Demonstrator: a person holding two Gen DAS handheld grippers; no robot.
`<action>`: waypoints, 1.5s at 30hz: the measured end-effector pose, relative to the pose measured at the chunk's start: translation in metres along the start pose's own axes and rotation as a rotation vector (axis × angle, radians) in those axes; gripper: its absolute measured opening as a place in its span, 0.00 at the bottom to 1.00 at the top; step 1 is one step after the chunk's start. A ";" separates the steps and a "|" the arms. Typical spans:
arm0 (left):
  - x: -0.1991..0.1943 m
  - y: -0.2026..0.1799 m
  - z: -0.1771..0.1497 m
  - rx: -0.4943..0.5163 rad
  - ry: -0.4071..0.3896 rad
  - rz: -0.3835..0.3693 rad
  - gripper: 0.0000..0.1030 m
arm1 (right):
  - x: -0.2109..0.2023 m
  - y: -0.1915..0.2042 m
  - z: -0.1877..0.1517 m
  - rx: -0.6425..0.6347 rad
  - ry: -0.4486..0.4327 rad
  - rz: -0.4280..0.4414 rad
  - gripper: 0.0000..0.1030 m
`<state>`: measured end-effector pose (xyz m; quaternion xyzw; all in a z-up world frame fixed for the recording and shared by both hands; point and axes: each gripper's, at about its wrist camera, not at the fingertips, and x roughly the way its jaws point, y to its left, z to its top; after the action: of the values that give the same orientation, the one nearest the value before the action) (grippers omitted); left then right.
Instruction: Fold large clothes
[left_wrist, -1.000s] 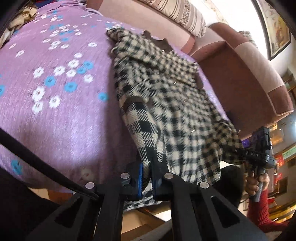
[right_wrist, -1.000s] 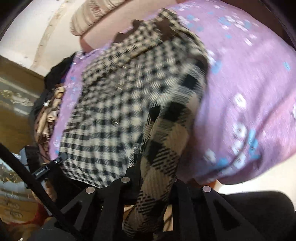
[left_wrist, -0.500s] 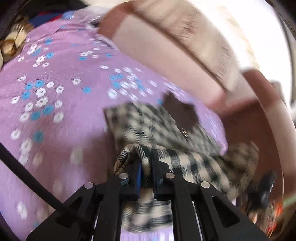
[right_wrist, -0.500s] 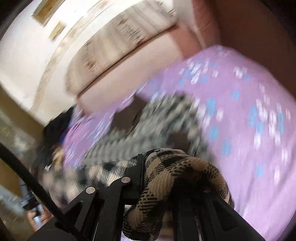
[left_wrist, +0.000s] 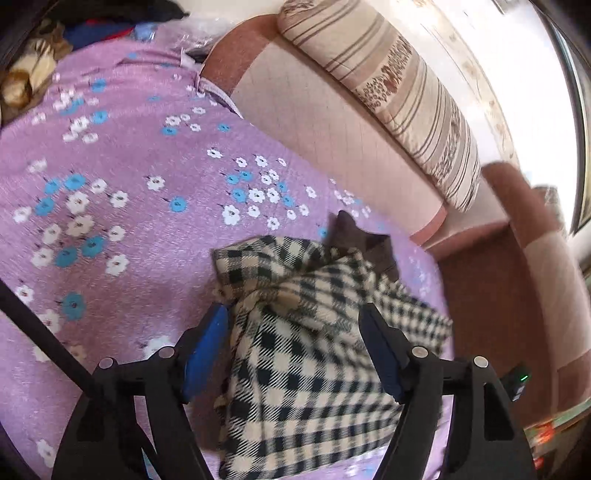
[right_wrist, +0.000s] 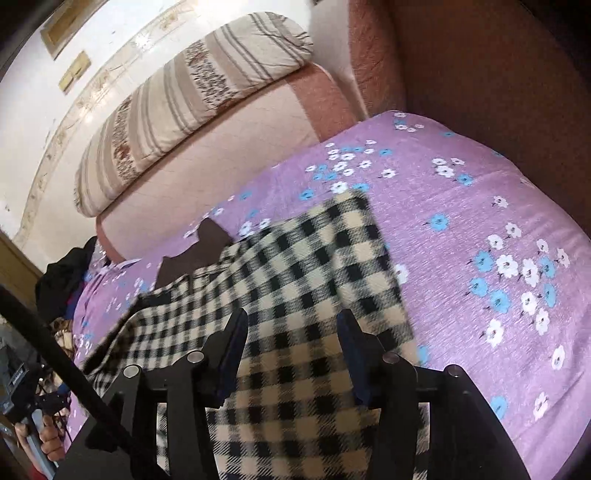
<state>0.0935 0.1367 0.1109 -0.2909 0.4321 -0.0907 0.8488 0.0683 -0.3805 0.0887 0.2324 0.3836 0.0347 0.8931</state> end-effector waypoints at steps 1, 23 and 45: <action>0.000 -0.007 -0.004 0.047 -0.009 0.019 0.70 | 0.001 0.006 -0.003 -0.014 0.008 0.005 0.53; 0.080 -0.013 0.057 0.258 -0.058 0.529 0.70 | 0.046 0.052 -0.028 -0.148 0.127 -0.010 0.53; 0.040 0.008 -0.082 0.264 0.259 0.104 0.07 | -0.071 -0.064 -0.100 0.177 0.074 -0.082 0.68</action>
<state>0.0528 0.0932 0.0416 -0.1400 0.5366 -0.1395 0.8204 -0.0594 -0.4157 0.0486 0.2930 0.4271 -0.0274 0.8550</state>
